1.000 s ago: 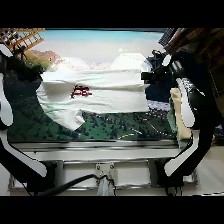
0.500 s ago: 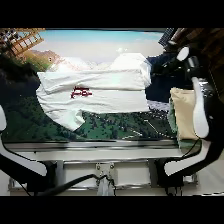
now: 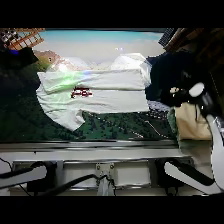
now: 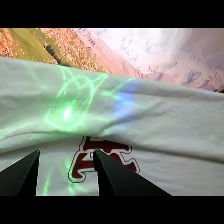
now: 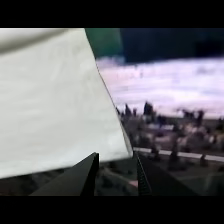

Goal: Fold the clothes and pants, and hang the long-sleeved shirts on hangers.

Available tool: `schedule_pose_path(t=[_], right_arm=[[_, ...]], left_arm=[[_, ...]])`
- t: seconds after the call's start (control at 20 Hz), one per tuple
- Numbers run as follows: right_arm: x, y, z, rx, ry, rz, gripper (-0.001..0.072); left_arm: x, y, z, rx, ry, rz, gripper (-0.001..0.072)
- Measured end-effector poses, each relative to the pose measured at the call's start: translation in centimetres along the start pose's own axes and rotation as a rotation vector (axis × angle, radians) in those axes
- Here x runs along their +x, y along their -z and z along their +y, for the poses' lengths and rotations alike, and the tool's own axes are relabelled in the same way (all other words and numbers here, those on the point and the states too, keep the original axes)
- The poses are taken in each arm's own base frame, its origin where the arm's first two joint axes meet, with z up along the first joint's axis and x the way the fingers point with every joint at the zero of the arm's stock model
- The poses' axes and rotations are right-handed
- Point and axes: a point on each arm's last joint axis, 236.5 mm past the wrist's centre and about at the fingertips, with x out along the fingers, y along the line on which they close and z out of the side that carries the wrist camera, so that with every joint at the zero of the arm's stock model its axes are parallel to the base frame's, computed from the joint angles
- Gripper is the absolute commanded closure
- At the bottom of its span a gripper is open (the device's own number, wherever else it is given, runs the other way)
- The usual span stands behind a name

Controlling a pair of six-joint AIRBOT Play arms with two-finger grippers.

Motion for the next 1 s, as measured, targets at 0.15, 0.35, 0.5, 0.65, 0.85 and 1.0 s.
schedule_pose_path(t=[0.15,0.35,0.5,0.65,0.85,1.0], right_arm=[[2.1,2.9,-0.9,0.090,-0.045,-0.007,0.0307],[4.1,4.0,-1.7,0.169,-0.070,-0.018,0.0307],[5.0,4.1,-1.8,0.204,-0.087,-0.022,0.0307],[5.7,4.2,-1.7,0.226,-0.101,-0.014,0.0307],[6.5,4.2,-1.5,0.261,-0.117,-0.010,0.0325],[7.4,4.5,-0.9,0.248,-0.119,-0.003,0.0456]], left_arm=[[0.6,3.7,-0.4,-0.046,0.030,-0.025,0.0343],[3.2,10.5,1.7,-0.082,0.018,0.058,0.0344],[4.4,14.2,3.6,-0.116,-0.003,0.118,0.0344],[5.0,16.4,5.0,-0.140,-0.022,0.157,0.0344],[5.2,17.5,5.6,-0.149,-0.030,0.178,0.0344],[5.3,17.8,5.7,-0.150,-0.032,0.184,0.0344]])
